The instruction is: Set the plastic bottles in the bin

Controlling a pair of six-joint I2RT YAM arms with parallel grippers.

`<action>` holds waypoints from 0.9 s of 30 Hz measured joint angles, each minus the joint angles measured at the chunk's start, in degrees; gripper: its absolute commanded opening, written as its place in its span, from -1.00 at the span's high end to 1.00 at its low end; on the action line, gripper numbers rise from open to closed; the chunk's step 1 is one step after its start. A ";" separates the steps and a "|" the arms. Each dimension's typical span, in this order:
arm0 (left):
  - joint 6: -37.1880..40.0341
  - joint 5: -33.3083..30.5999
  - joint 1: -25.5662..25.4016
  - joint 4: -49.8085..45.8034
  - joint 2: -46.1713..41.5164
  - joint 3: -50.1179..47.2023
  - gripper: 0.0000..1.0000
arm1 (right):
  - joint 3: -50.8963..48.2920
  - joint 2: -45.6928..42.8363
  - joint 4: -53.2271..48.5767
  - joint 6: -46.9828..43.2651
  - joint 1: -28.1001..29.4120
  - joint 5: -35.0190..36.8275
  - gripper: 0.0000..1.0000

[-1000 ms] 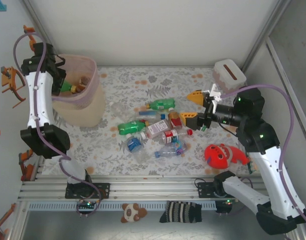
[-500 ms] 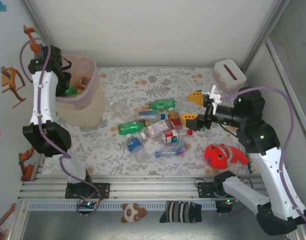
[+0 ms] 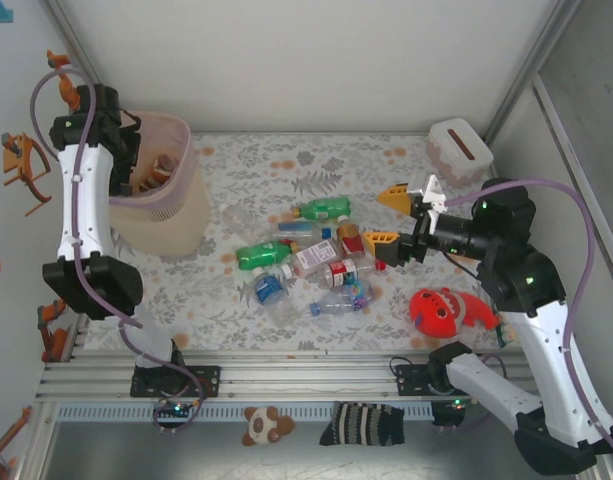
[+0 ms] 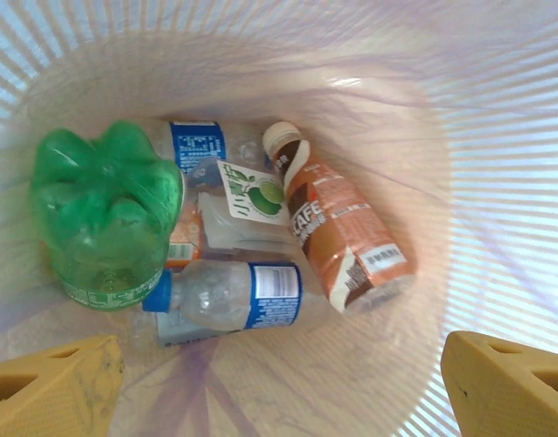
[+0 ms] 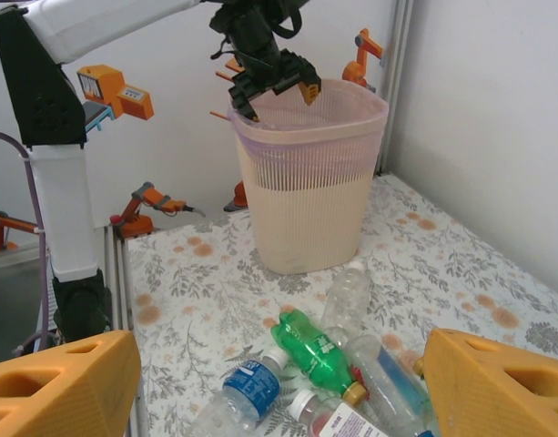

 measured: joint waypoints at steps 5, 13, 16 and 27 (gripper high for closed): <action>2.97 1.53 -0.63 2.08 -2.29 0.28 -0.76 | 0.00 0.04 0.04 0.48 0.00 1.20 -0.58; 15.04 6.01 -2.05 12.35 -8.92 -4.61 -0.68 | -0.66 0.94 0.46 2.73 0.00 3.74 -0.55; 19.43 8.85 -2.60 17.75 -12.92 -9.84 -0.62 | -0.85 1.77 0.94 4.20 0.00 5.40 -0.52; 30.12 13.90 -8.31 26.97 -21.86 -18.84 -0.54 | -1.60 4.20 1.84 8.31 0.00 10.91 -0.51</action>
